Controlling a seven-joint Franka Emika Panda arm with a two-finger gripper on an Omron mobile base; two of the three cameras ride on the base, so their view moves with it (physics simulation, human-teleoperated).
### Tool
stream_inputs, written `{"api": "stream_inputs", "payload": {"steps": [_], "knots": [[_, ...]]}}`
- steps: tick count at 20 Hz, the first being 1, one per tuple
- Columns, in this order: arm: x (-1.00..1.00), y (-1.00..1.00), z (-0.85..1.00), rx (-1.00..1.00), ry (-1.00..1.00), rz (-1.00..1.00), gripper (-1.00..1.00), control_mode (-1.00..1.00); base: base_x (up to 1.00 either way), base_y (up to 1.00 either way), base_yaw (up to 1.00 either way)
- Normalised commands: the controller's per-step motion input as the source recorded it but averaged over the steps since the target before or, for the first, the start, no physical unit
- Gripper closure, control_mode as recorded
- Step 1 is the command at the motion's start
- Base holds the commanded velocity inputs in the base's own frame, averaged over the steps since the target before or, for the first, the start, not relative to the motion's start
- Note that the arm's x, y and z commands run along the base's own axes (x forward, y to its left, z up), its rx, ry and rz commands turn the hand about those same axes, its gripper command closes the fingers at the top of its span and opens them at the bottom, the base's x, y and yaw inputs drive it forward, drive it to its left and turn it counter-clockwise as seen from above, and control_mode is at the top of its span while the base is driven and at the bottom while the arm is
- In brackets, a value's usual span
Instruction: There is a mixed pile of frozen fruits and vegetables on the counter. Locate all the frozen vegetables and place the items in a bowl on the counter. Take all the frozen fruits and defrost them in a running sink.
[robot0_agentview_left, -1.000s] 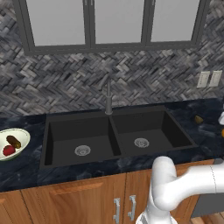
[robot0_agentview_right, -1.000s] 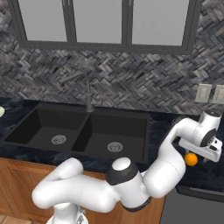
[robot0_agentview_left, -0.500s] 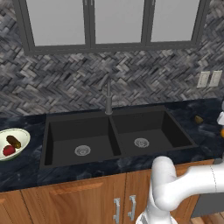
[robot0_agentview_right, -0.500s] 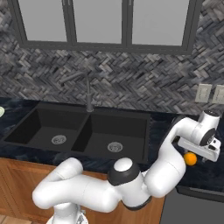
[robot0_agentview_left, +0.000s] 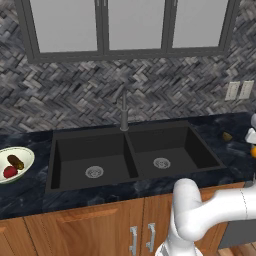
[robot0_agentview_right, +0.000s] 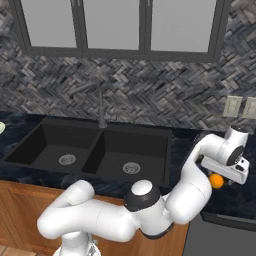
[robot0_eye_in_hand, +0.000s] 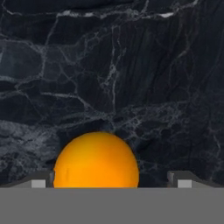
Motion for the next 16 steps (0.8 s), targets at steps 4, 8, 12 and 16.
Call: {"api": "stream_inputs", "payload": {"steps": [4, 8, 12, 16], "knots": [[-0.13, 0.06, -0.37, 0.00, 0.04, 0.00, -1.00, -1.00, 0.00, 0.00, 0.00], [-0.17, 0.07, -0.40, 0.00, 0.04, 0.00, -1.00, -1.00, 0.00, 0.00, 0.00], [-0.20, 0.13, -0.40, 0.00, 0.04, 0.00, -1.00, -1.00, 0.00, 0.00, 0.00], [-0.25, 0.13, -0.42, 0.00, 0.03, 0.00, 1.00, -1.00, 0.00, 0.00, 0.00]]}}
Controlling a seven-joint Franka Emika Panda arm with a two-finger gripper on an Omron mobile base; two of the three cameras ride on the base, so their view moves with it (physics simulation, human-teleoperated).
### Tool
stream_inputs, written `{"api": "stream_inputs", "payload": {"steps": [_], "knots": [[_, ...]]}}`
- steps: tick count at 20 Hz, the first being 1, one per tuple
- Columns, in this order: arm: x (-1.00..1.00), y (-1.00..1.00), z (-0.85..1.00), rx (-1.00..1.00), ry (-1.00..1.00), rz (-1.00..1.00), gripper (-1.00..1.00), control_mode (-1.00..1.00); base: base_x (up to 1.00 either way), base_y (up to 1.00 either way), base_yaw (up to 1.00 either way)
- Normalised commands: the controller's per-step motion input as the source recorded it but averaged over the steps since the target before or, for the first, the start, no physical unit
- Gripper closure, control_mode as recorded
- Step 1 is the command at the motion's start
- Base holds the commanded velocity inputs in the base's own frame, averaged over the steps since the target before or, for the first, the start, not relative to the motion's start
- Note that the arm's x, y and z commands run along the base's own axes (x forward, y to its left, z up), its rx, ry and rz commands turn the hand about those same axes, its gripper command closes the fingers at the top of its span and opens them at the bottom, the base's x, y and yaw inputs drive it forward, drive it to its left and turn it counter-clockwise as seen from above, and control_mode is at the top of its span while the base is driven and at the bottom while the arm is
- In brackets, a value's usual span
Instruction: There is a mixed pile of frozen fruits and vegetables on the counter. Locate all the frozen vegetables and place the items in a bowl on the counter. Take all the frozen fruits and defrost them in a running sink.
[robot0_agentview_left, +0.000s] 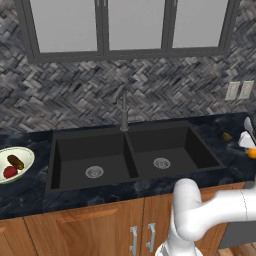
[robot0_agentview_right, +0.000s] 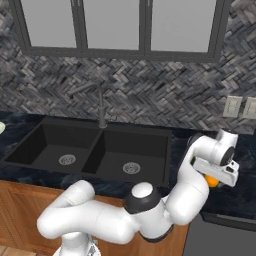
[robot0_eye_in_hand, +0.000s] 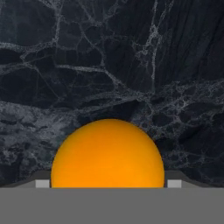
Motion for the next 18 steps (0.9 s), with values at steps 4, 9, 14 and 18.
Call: {"api": "stream_inputs", "payload": {"steps": [4, 9, 14, 18], "knots": [[-0.30, 0.01, -0.24, 0.00, 0.01, 0.00, 1.00, -1.00, 0.00, 0.00, 0.00], [-0.35, 0.11, 0.04, 0.02, -0.03, 0.00, 1.00, -1.00, 0.00, 0.00, 0.00], [-0.40, 0.55, 0.20, 0.00, -0.17, 0.02, 1.00, -1.00, 0.00, 0.00, 0.00], [-0.37, 0.74, 0.24, 0.00, -0.19, 0.03, 1.00, -1.00, 0.00, 0.00, 0.00]]}}
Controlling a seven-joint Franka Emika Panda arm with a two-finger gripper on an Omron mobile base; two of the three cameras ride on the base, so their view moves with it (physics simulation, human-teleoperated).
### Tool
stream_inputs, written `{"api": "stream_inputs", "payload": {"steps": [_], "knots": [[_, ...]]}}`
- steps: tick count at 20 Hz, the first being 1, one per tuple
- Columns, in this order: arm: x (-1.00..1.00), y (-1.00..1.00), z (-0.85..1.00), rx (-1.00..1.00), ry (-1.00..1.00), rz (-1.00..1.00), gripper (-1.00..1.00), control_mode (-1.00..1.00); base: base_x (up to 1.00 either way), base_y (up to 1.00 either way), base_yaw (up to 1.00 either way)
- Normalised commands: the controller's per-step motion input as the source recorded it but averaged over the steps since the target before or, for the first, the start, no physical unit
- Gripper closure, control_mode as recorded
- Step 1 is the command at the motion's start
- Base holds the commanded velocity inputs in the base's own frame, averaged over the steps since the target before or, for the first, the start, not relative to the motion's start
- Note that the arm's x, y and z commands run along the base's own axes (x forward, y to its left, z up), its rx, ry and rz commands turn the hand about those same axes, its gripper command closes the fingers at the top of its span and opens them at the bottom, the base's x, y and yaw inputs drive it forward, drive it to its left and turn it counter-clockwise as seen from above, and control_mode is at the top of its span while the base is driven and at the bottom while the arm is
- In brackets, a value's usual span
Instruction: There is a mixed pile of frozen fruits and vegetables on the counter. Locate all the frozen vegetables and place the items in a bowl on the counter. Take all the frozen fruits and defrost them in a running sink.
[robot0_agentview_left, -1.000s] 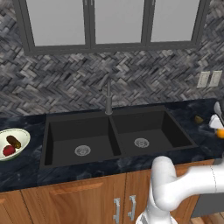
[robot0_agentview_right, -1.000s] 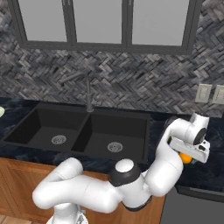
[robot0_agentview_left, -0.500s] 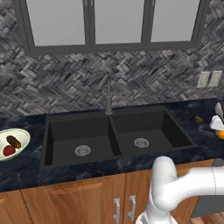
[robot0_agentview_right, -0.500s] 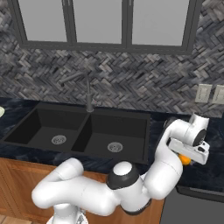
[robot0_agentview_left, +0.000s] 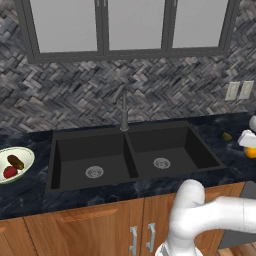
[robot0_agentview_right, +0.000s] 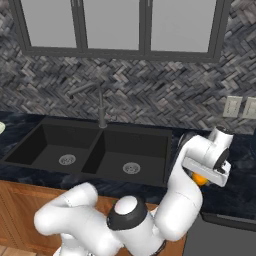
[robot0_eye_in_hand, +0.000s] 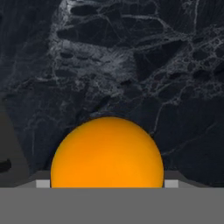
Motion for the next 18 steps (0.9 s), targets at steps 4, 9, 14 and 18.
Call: {"api": "stream_inputs", "payload": {"steps": [4, 9, 14, 18], "knots": [[-0.41, 0.70, 0.24, 0.00, -0.23, 0.02, 1.00, -1.00, 0.00, 0.00, 0.00], [-0.36, 0.70, 0.30, 0.00, -0.25, 0.01, 1.00, -1.00, 0.00, 0.00, 0.00], [-0.18, 0.72, 0.35, 0.00, -0.13, 0.00, 1.00, -1.00, 0.00, 0.00, 0.00], [-0.05, 0.68, 0.30, 0.00, 0.01, 0.00, 1.00, -1.00, 0.00, 0.00, 0.00]]}}
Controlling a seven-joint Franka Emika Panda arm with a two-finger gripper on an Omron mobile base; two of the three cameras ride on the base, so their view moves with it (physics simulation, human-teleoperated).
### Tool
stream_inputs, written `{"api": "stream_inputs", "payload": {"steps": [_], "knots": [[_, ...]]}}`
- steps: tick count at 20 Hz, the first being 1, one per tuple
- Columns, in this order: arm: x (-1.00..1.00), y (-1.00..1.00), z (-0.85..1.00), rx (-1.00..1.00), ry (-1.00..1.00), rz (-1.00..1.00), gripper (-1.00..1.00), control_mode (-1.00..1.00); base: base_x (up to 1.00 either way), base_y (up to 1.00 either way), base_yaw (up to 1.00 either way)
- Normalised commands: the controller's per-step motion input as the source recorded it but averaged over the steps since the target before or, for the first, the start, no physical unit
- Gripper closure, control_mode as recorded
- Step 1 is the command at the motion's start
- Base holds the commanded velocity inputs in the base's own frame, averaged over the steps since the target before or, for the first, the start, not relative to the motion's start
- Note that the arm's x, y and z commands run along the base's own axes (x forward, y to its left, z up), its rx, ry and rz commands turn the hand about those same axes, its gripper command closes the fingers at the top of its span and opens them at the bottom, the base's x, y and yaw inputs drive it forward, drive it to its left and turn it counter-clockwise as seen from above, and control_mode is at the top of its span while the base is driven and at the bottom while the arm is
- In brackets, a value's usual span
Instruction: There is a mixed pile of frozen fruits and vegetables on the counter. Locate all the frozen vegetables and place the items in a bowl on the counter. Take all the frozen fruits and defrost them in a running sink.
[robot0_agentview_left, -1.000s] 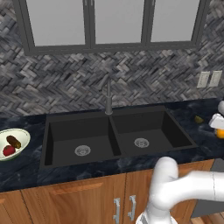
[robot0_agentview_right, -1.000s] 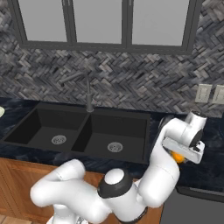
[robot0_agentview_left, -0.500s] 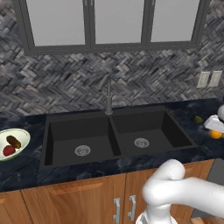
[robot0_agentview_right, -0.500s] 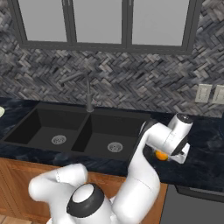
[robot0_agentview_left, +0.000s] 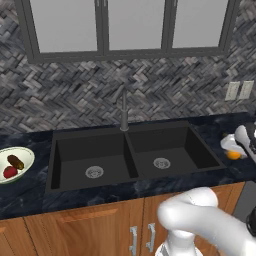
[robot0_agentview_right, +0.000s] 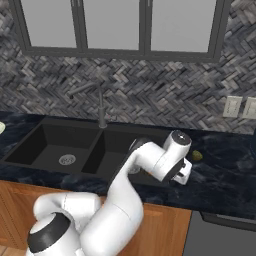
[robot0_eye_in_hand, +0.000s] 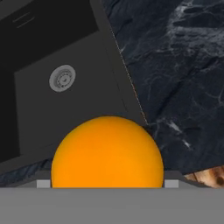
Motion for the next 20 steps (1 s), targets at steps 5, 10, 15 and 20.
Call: {"api": "stream_inputs", "payload": {"steps": [5, 10, 15, 20], "knots": [[0.00, 0.63, 0.36, 0.00, 0.00, 0.02, 1.00, -1.00, 0.00, 0.00, 0.00], [0.04, 0.61, 0.21, 0.00, 0.00, 0.06, 1.00, -1.00, 0.00, 0.00, 0.00], [0.14, 0.59, 0.04, -0.02, -0.08, 0.03, 1.00, -1.00, 0.00, 0.00, 0.00], [0.23, 0.40, 0.00, -0.02, -0.13, 0.02, 1.00, -1.00, 0.00, 0.00, 0.00]]}}
